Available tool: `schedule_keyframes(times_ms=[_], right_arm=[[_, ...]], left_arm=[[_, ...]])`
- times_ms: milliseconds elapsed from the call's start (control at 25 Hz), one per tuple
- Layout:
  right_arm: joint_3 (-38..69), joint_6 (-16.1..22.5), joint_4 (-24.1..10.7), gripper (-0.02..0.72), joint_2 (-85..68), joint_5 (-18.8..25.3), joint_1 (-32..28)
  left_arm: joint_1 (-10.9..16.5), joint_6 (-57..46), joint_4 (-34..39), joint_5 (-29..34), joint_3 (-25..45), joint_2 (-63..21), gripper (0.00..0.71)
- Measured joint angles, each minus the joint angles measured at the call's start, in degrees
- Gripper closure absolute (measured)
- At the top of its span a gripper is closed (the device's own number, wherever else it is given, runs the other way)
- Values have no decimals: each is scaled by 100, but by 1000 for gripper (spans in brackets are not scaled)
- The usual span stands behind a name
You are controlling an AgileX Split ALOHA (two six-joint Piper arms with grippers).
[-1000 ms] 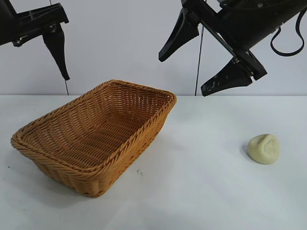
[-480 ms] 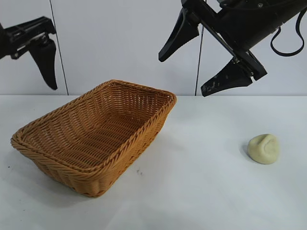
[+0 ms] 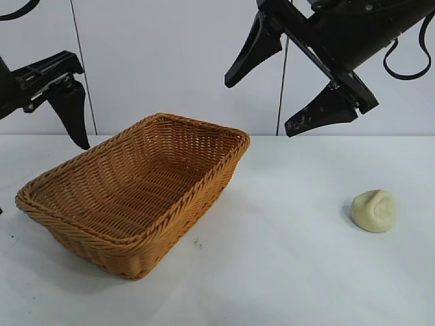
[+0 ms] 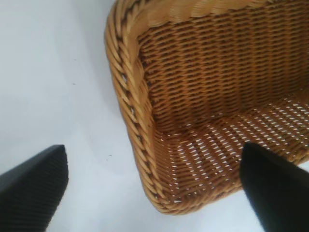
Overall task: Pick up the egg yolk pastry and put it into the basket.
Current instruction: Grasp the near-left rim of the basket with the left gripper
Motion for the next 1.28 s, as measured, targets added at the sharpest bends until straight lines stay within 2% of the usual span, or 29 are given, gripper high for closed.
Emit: schedule_keyframes(times_ms=[240, 440, 600, 800, 960, 1120, 1280], right_arm=[[0, 0, 0, 9, 0, 5, 0], [0, -2, 0, 9, 0, 5, 0], [0, -7, 0, 9, 0, 5, 0], [0, -7, 0, 9, 0, 5, 0], [0, -7, 0, 9, 0, 10, 0], [0, -9, 0, 9, 0, 10, 0], [0, -9, 0, 9, 0, 21, 0]], left_arm=[[0, 17, -5, -142, 0, 599, 18], [0, 17, -5, -615, 0, 1218, 18], [0, 17, -88, -752, 2, 1679, 18], [0, 17, -155, -900, 7, 1992, 22], [0, 17, -169, -960, 7, 2000, 107], [0, 17, -173, -995, 7, 2000, 233], [0, 17, -173, -984, 7, 2000, 414]])
